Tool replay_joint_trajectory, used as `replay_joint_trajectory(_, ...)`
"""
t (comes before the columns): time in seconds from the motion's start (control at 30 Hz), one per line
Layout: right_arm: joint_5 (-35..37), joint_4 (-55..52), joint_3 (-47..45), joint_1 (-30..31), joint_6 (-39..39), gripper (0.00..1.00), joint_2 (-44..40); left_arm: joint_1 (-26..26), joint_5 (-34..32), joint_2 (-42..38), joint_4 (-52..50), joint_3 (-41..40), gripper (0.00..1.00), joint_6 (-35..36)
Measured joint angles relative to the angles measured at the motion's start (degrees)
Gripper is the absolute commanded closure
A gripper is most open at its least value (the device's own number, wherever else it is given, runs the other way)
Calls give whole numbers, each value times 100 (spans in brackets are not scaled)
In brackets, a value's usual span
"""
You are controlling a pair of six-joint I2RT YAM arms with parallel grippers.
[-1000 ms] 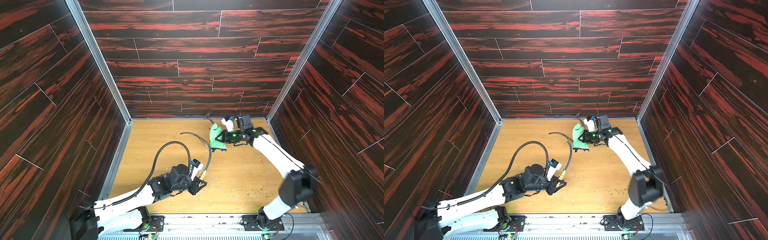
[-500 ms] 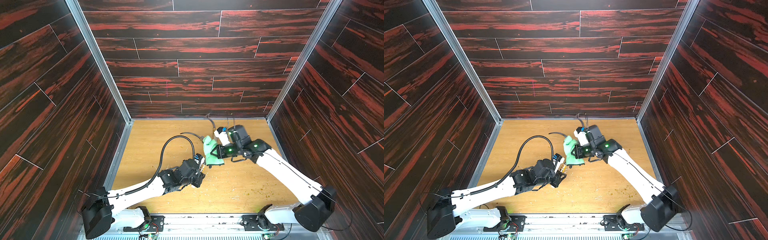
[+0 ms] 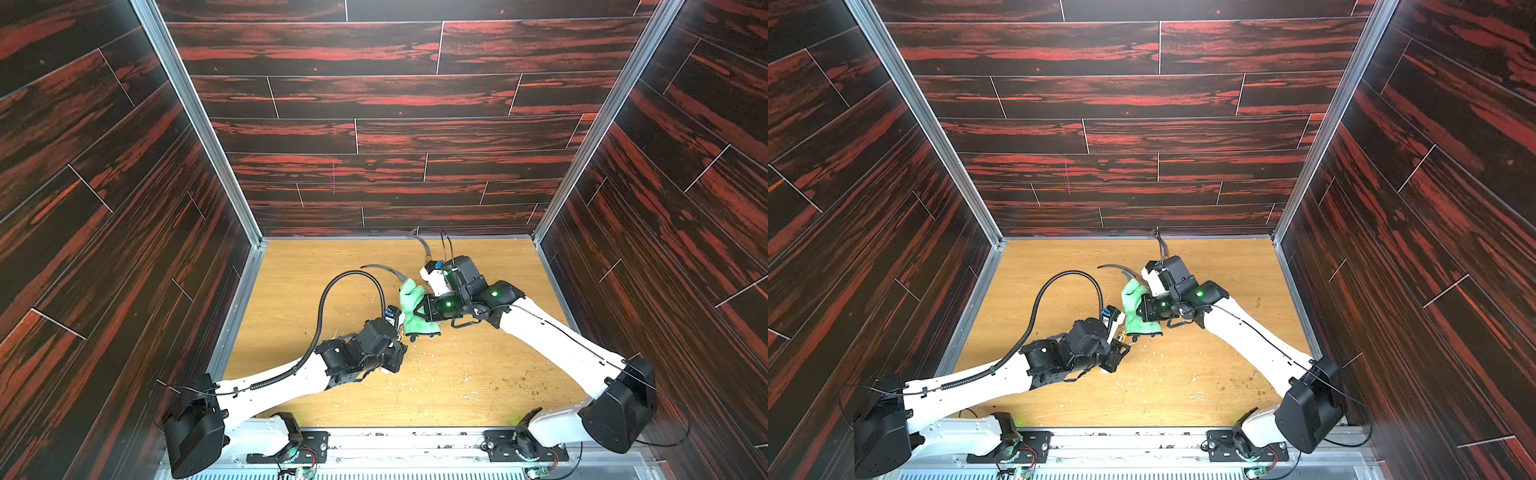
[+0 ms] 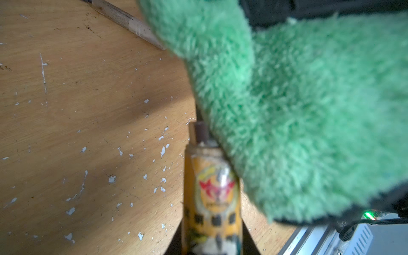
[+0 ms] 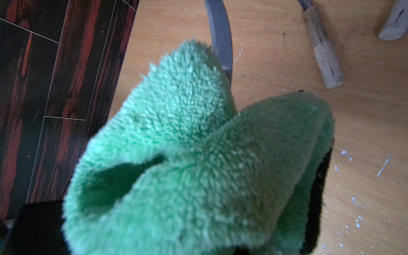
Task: Wipe small sickles with rags
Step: Wipe the small sickle.
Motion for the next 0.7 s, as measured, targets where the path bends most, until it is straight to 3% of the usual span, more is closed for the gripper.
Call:
replay_joint_trajectory(0.27,-7,42,83,-42,-44,100,367,22,24,-83,48,-258,100,-79)
replay_joint_trajectory(0.7,-358,334,852,-588,-205,100,1314,-13,562,-595,173,-651,100,-337)
